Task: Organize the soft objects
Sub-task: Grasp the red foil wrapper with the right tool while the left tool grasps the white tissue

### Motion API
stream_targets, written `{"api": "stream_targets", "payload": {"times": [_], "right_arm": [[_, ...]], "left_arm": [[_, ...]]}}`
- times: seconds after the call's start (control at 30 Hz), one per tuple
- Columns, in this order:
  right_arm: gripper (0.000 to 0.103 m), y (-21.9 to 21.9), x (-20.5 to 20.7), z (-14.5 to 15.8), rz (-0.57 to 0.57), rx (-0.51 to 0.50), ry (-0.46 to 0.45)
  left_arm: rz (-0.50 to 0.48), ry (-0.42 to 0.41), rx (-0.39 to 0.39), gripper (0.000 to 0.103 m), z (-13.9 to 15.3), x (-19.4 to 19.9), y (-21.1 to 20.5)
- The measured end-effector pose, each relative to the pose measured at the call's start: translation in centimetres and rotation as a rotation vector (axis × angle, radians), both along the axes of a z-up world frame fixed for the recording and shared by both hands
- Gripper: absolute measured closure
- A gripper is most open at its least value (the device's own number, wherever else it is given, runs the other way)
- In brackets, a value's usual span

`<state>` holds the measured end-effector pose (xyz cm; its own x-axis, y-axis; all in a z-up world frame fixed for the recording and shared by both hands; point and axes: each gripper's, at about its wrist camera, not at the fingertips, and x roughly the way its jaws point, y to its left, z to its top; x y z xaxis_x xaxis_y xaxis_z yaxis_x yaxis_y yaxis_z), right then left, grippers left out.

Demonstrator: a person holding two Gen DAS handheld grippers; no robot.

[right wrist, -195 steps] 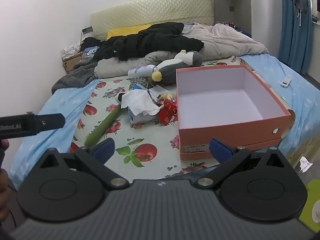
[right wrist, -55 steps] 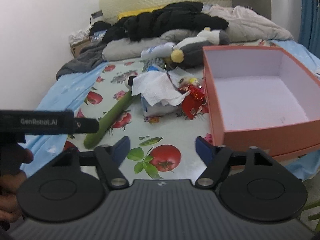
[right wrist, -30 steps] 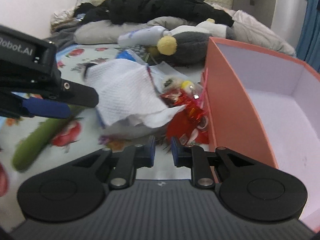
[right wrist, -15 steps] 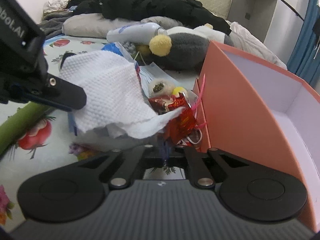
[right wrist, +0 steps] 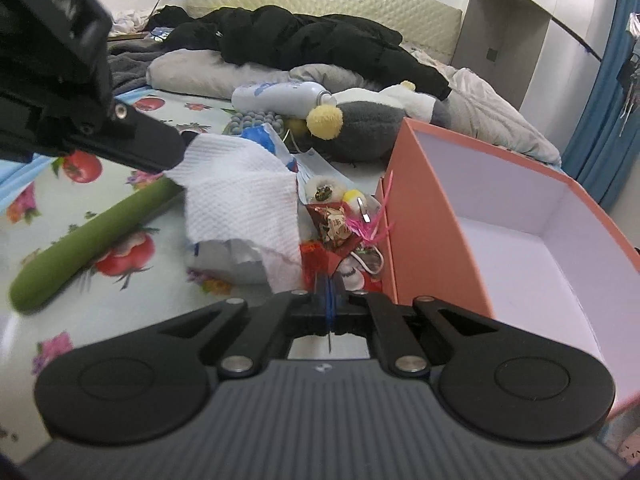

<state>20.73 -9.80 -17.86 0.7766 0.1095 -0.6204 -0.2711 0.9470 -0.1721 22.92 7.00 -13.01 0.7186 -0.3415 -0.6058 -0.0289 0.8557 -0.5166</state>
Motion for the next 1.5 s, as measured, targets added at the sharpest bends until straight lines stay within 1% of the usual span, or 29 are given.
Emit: {"api": "stream_targets", "payload": {"times": [0.1,0.17,0.23,0.27,0.3,0.33,0.37,0.43,0.57,0.73,0.77,0.8,0.83,0.87,0.9,0.97,1.17,1.27,1.33,1.5], "right_arm": [[0.100,-0.2,-1.6,0.6,0.002,-0.003,-0.001],[0.100,-0.3,-2.6,0.7,0.006,-0.002,0.006],[0.100,-0.4,-3.9,0.7,0.017,0.001,0.016],[0.100,-0.5,-4.4,0.6,0.022,0.002,0.021],[0.100,-0.6,-4.8,0.5,0.025,0.003,0.027],[0.100,-0.7,-5.1,0.3,0.030,0.007,0.035],[0.100,-0.7,-5.3,0.2,0.034,0.010,0.042],[0.100,-0.9,-5.8,0.0,0.035,0.018,0.048],[0.100,-1.5,-6.0,-0.3,0.027,0.045,0.057],[0.100,-2.1,-5.9,-0.5,0.028,0.074,0.062],[0.100,-2.2,-5.8,-0.6,0.030,0.078,0.061],[0.100,-2.3,-5.8,-0.6,0.029,0.083,0.064],[0.100,-2.5,-5.7,-0.6,0.030,0.088,0.064],[0.100,-2.6,-5.7,-0.6,0.032,0.093,0.064],[0.100,-2.7,-5.7,-0.6,0.032,0.097,0.064],[0.100,-2.9,-5.7,-0.4,0.028,0.096,0.056],[0.100,-3.3,-6.2,0.5,0.016,0.076,0.031],[0.100,-3.3,-7.0,0.7,0.027,0.059,0.026],[0.100,-3.3,-7.6,0.7,0.035,0.042,0.033],[0.099,-2.6,-9.2,0.5,0.100,0.004,0.058]], "left_arm": [[0.023,0.014,0.003,0.101,-0.7,-0.9,0.7],[0.038,0.042,0.005,0.101,-1.6,-1.0,1.2],[0.044,0.081,0.007,0.093,-2.6,-0.6,1.5],[0.045,0.090,0.003,0.077,-3.1,-0.5,1.7],[0.047,0.093,-0.004,0.063,-3.5,-0.3,1.8],[0.048,0.089,-0.013,0.060,-3.7,-0.1,1.7],[0.046,0.079,-0.020,0.060,-3.9,0.0,1.6],[0.037,0.075,-0.026,0.060,-4.2,0.8,1.1],[0.035,0.076,-0.003,0.060,-4.7,2.7,-0.2],[0.050,0.112,0.016,0.060,-6.0,4.9,-1.4],[0.048,0.120,0.010,0.066,-6.2,5.2,-1.5],[0.048,0.126,0.001,0.077,-6.3,5.5,-1.6],[0.052,0.133,-0.002,0.083,-6.4,5.6,-1.8],[0.050,0.132,0.001,0.094,-6.2,5.6,-1.9],[0.051,0.121,0.008,0.099,-6.0,5.5,-2.0],[0.047,0.088,0.026,0.101,-5.1,4.9,-2.2],[0.023,0.042,0.013,0.102,-2.7,1.7,-1.6],[0.027,0.045,0.011,0.102,-2.3,-0.6,-1.0],[0.031,0.054,0.030,0.102,-2.2,-2.2,-0.4],[0.029,0.131,0.050,0.102,-3.5,-5.6,1.4]]}}
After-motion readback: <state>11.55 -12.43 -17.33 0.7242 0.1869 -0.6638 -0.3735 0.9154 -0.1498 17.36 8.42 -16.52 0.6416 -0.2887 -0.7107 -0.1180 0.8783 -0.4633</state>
